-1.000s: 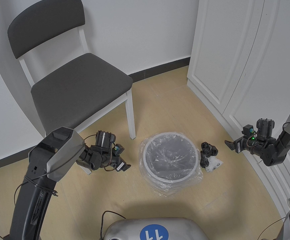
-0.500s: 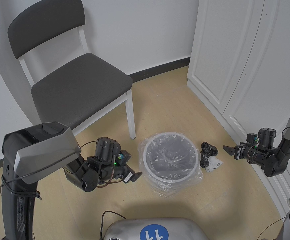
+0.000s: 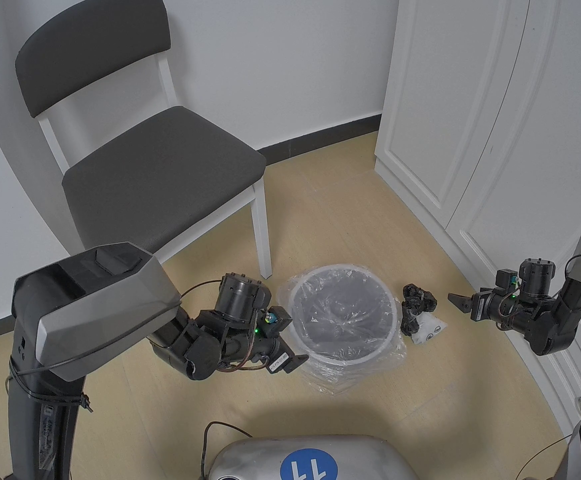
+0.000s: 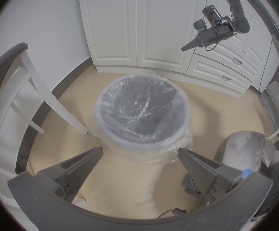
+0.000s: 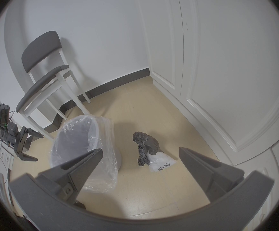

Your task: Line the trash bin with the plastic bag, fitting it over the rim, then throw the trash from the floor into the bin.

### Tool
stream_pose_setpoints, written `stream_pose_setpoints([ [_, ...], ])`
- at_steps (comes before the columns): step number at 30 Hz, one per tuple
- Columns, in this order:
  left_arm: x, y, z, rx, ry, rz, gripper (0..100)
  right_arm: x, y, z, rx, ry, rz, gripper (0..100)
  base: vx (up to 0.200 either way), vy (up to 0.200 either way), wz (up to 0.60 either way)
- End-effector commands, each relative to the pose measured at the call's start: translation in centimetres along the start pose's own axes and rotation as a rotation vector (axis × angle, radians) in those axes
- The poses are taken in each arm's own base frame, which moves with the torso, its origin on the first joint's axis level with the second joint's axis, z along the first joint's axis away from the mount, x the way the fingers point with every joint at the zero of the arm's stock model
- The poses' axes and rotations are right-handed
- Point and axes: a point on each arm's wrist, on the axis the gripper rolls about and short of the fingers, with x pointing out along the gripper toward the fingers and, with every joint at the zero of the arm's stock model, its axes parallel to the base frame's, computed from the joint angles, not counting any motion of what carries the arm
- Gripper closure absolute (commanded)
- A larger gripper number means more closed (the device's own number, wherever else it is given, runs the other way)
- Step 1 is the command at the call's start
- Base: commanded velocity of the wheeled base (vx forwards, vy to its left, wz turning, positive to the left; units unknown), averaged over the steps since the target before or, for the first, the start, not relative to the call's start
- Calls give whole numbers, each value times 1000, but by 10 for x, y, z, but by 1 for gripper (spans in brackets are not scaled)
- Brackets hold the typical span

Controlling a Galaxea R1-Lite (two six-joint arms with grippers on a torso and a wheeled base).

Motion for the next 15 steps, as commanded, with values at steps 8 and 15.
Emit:
stream_pose_setpoints([
  [8,-49,5,40,-137,-49,171,0,10,17,-2,-10,15,39,0,0,0,0],
  [15,-113,-24,43,-255,-31,321,0,23,24,0,86,102,-8,0,0,0,0],
])
